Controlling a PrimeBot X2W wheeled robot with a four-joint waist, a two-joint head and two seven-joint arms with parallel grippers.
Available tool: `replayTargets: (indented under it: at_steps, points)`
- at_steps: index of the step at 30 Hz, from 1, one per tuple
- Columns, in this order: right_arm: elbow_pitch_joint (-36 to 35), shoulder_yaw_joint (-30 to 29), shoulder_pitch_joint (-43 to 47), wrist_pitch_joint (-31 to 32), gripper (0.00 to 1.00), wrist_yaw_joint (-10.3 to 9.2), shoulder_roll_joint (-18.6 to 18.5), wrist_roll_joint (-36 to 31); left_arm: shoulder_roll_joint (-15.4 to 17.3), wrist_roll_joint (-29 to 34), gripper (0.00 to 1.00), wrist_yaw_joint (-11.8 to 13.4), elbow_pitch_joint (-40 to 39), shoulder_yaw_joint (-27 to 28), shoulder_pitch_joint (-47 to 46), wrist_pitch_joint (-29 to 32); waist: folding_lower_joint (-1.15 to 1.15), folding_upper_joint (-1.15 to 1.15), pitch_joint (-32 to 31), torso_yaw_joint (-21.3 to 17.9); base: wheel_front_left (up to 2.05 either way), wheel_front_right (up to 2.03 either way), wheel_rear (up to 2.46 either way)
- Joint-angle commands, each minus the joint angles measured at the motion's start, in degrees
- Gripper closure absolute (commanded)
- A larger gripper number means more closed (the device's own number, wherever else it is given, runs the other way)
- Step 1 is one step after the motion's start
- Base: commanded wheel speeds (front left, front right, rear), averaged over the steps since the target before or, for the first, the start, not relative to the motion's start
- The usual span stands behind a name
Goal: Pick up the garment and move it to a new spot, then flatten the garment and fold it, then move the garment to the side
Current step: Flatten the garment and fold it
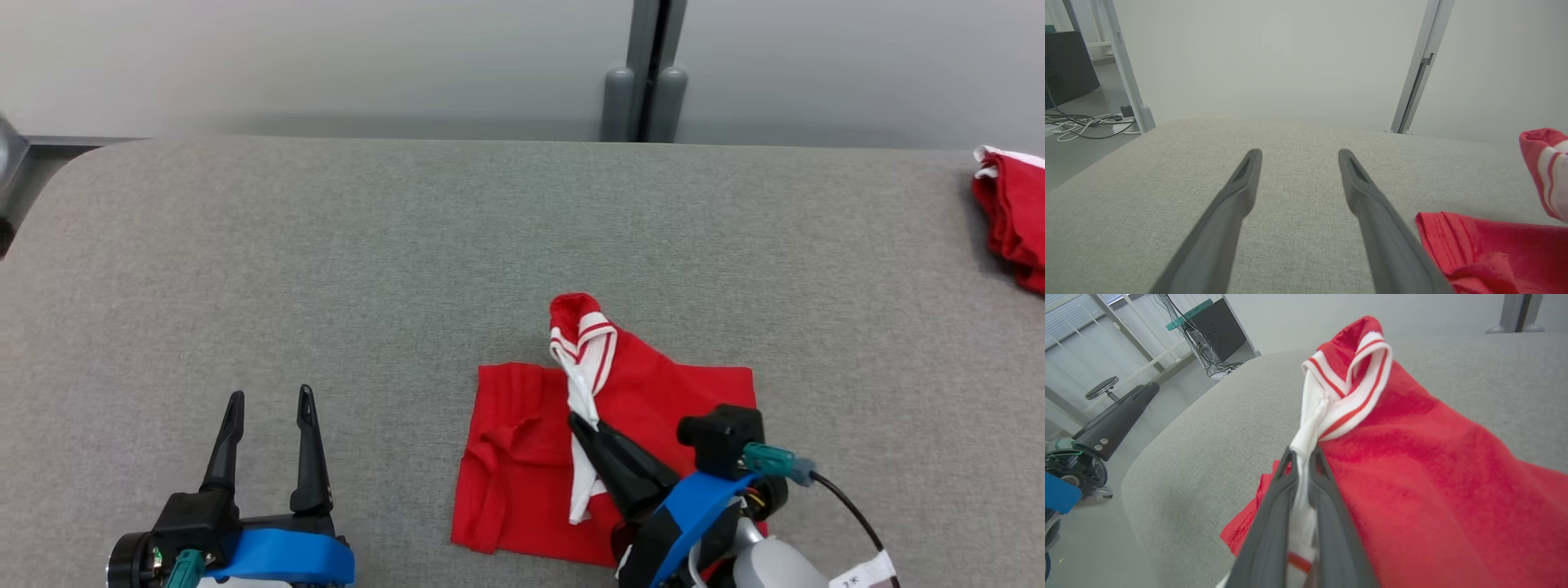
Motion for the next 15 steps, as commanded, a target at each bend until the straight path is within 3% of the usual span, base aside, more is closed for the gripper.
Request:
replayTargets:
  at_steps: [1, 14, 15]
  points:
    - [0.81, 0.58, -1.26, -0.58, 1.0, 0.01, 0.35, 0.35, -0.02, -0.22, 0.0, 0.07, 0.13, -0.19, -0.98, -0.14, 0.0, -0.01, 0.24, 0.51, 0.0, 0.0, 0.0]
    - [10.13, 9.29, -7.72, -5.07, 1.0, 0.01, 0.56, 7.64, -0.03, -0.76, 0.0, 0.02, 0.6, -0.94, -1.59, -0.14, 0.0, -0.01, 1.1, 2.8, 0.0, 0.0, 0.0]
    - [10.63, 9.84, -8.05, -5.41, 0.64, 0.01, 0.57, 8.05, -0.03, -0.82, 0.0, 0.11, 0.61, -0.99, -1.6, -0.14, 0.0, -0.01, 1.14, 2.78, 0.0, 0.0, 0.0]
